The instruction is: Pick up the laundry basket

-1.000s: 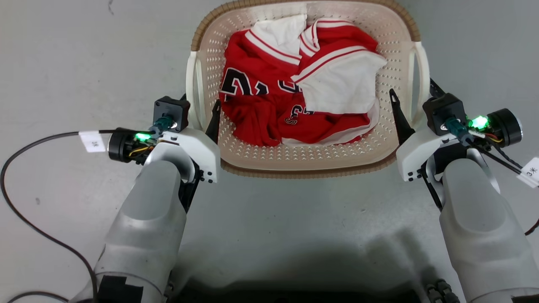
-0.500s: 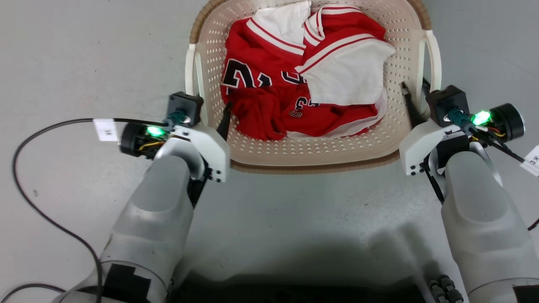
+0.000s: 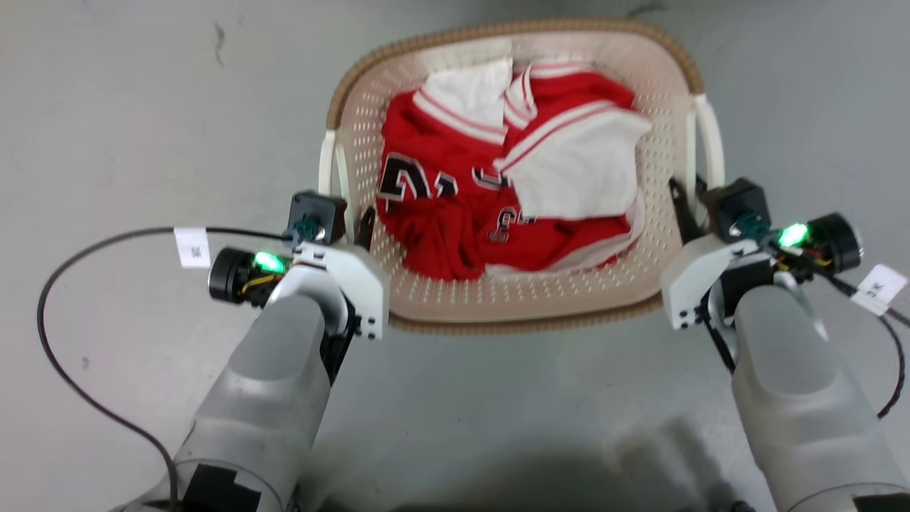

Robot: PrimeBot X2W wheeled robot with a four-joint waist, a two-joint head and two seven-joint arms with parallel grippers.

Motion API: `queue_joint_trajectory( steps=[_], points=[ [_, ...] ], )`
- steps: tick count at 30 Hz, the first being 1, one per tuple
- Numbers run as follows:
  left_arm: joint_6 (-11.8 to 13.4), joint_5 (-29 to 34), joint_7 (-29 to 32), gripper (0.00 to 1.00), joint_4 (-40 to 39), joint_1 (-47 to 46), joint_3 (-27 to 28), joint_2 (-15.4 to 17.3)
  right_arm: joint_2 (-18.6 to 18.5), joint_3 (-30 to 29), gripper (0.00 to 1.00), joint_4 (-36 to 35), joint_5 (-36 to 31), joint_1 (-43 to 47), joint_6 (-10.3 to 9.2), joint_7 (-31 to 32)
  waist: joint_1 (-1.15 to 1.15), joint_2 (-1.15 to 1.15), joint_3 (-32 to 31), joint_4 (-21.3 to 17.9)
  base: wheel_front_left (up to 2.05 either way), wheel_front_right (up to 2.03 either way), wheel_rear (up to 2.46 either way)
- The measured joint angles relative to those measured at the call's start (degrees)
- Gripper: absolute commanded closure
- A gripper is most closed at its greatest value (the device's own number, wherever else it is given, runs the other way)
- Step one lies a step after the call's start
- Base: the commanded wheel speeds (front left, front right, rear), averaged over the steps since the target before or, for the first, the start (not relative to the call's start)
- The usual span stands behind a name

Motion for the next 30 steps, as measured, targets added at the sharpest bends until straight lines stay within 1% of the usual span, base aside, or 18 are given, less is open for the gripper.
queue_joint_trajectory(
  steps=[8,20,30],
  points=[
    [-0.07,-1.96,0.19,1.00,3.63,3.99,-1.66,0.29,0.21,3.12,1.00,8.10,2.02,1.73,0.00,-0.07,0.00,0.00,-8.27,-0.38,0.00,0.00,0.00],
    [-0.07,-6.54,5.41,1.00,5.00,11.19,-6.31,0.23,0.19,8.32,1.00,17.03,6.16,6.15,0.00,-0.05,-0.01,0.00,-22.07,-1.22,0.00,0.00,0.00],
    [-0.07,-10.22,7.98,1.00,5.24,16.35,-9.77,0.81,0.12,16.51,1.00,19.19,12.12,10.55,-0.10,2.83,-0.02,0.00,-31.93,-1.88,0.00,0.00,0.00]
  ],
)
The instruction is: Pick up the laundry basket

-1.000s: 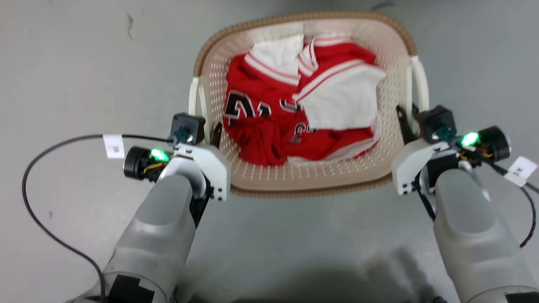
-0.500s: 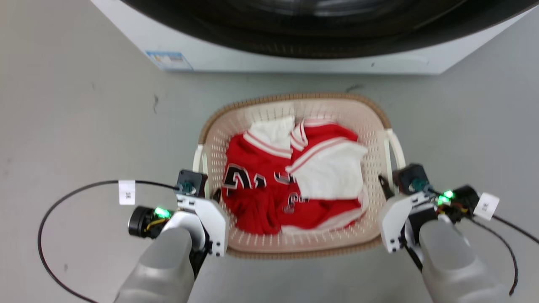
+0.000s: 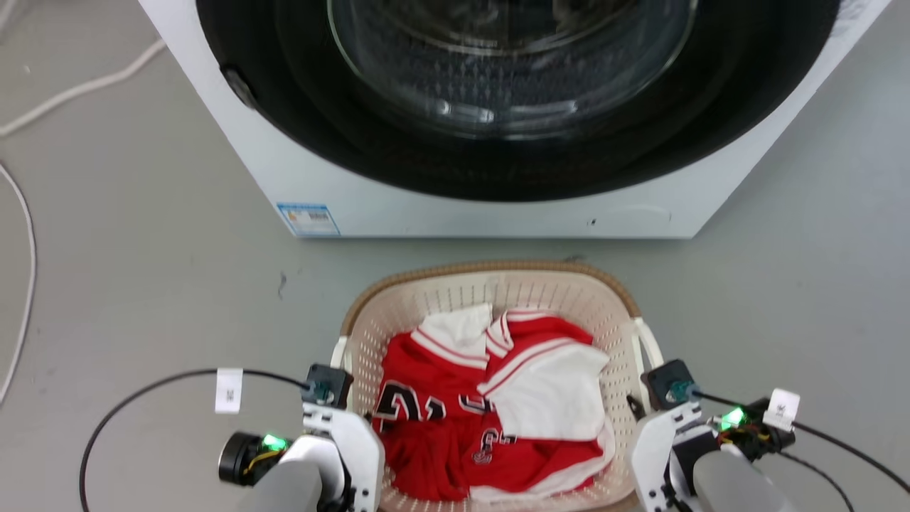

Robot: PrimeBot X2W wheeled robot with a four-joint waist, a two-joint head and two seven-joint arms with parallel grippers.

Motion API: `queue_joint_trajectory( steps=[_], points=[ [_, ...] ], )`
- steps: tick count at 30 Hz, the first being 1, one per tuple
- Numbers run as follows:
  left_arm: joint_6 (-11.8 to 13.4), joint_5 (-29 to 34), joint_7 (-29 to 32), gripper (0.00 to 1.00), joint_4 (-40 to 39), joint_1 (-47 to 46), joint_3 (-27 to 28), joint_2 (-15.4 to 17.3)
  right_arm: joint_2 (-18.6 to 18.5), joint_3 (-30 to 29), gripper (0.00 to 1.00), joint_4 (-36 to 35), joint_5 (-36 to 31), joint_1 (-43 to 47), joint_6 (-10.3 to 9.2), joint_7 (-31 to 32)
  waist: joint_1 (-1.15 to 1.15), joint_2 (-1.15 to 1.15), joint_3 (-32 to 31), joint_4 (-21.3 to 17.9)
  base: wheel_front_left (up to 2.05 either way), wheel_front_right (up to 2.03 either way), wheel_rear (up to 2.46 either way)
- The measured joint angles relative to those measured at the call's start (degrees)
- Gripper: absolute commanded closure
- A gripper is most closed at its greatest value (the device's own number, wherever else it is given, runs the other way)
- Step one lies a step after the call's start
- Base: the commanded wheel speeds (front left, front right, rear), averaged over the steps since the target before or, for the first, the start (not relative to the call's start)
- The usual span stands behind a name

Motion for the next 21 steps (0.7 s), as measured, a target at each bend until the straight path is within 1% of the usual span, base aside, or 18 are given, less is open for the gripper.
queue_joint_trajectory(
  steps=[10,17,21],
  points=[
    [0.00,-2.94,2.19,1.00,0.14,6.12,-3.39,0.55,-0.08,8.42,1.00,0.09,6.73,5.76,-0.01,3.92,0.00,0.00,-8.93,-0.98,0.00,0.00,0.00],
    [0.00,-4.90,3.31,1.00,0.20,9.61,-5.37,0.70,-0.21,12.27,1.00,-0.10,10.05,9.14,-0.08,5.90,0.00,0.00,-14.45,-1.34,0.00,0.00,0.00],
    [0.00,-5.89,4.24,1.00,0.18,10.87,-6.37,0.89,-0.19,13.81,1.00,-0.16,11.62,10.11,-0.07,6.80,0.00,0.00,-16.40,-1.56,0.00,0.00,0.00]
  ],
)
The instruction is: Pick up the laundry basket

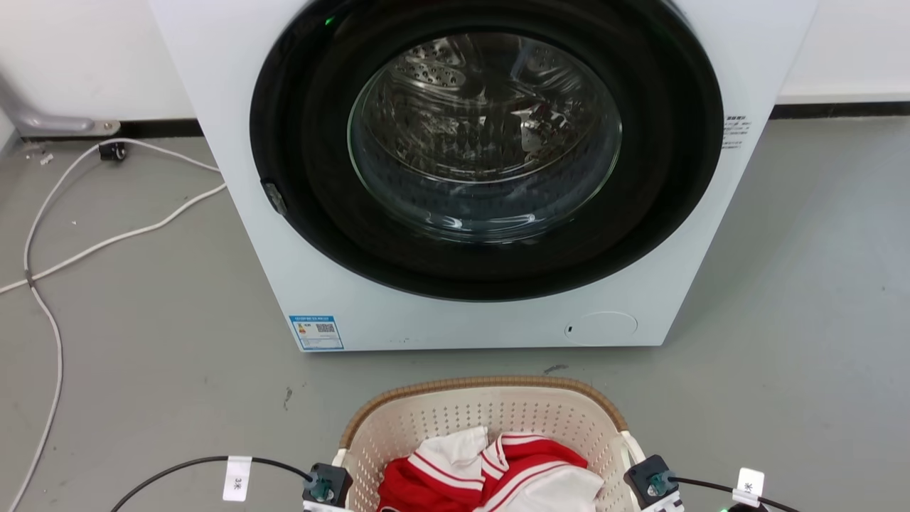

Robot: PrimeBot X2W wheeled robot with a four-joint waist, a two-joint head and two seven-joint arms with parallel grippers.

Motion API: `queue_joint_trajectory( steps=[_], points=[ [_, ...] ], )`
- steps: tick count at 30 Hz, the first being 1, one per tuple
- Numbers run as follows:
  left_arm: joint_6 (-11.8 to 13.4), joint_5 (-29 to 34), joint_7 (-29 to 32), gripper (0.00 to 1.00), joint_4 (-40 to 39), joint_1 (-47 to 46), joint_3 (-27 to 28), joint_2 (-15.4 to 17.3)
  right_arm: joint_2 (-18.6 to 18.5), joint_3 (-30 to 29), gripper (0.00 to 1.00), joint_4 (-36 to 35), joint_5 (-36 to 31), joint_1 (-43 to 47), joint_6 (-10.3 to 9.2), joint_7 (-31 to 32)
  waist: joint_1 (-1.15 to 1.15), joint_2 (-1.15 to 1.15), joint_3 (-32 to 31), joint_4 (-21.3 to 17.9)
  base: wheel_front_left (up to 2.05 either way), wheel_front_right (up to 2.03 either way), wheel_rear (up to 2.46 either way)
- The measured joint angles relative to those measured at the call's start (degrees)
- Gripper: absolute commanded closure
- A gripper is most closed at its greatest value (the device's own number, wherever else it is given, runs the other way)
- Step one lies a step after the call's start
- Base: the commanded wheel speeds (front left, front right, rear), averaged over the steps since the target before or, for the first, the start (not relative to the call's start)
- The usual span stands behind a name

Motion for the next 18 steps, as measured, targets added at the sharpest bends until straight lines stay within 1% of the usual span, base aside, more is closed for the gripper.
queue_joint_trajectory(
  steps=[8,18],
  points=[
    [0.00,-1.79,0.51,1.00,-0.01,1.43,-1.82,0.10,-0.01,1.30,1.00,0.31,1.14,1.18,0.00,0.91,0.00,0.00,-1.76,0.00,0.00,0.00,0.00],
    [0.00,-3.70,0.51,1.00,-0.02,1.94,-3.69,0.27,0.00,1.77,1.00,0.62,1.64,1.55,0.00,1.23,0.01,0.00,-2.47,-0.28,0.00,0.00,0.00]
  ],
)
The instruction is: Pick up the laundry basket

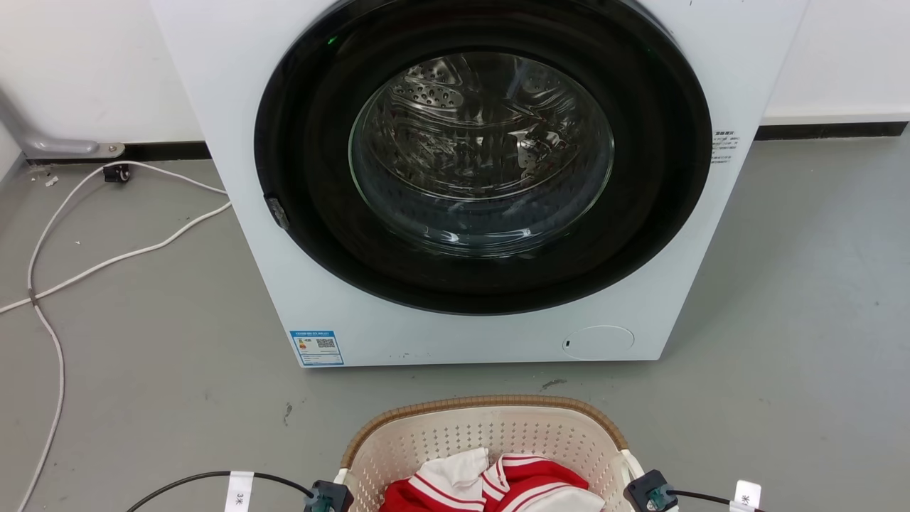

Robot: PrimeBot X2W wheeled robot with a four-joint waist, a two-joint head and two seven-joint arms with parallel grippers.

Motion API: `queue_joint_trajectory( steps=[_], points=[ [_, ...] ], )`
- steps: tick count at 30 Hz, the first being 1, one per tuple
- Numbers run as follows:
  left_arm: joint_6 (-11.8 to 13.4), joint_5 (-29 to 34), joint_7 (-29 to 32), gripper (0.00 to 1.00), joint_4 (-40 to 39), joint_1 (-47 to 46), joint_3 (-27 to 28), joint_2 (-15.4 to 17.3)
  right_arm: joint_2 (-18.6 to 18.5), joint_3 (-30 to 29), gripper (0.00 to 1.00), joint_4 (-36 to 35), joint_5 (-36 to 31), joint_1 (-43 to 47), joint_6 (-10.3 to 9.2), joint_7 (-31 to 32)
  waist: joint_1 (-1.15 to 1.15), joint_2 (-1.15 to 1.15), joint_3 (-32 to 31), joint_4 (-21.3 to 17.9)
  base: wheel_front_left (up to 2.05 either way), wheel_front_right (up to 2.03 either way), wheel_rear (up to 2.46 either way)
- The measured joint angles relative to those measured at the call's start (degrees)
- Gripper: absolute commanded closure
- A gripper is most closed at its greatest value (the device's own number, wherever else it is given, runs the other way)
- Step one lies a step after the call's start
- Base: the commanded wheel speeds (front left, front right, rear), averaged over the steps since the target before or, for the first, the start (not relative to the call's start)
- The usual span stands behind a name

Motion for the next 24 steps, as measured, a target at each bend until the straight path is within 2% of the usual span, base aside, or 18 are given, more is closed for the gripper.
queue_joint_trajectory(
  steps=[24],
  points=[
    [0.00,-3.71,0.01,1.00,-0.01,0.01,-3.53,0.67,0.03,1.62,1.00,0.21,1.65,0.08,0.00,0.34,0.01,0.00,-0.04,0.08,0.00,0.00,0.00]
  ],
)
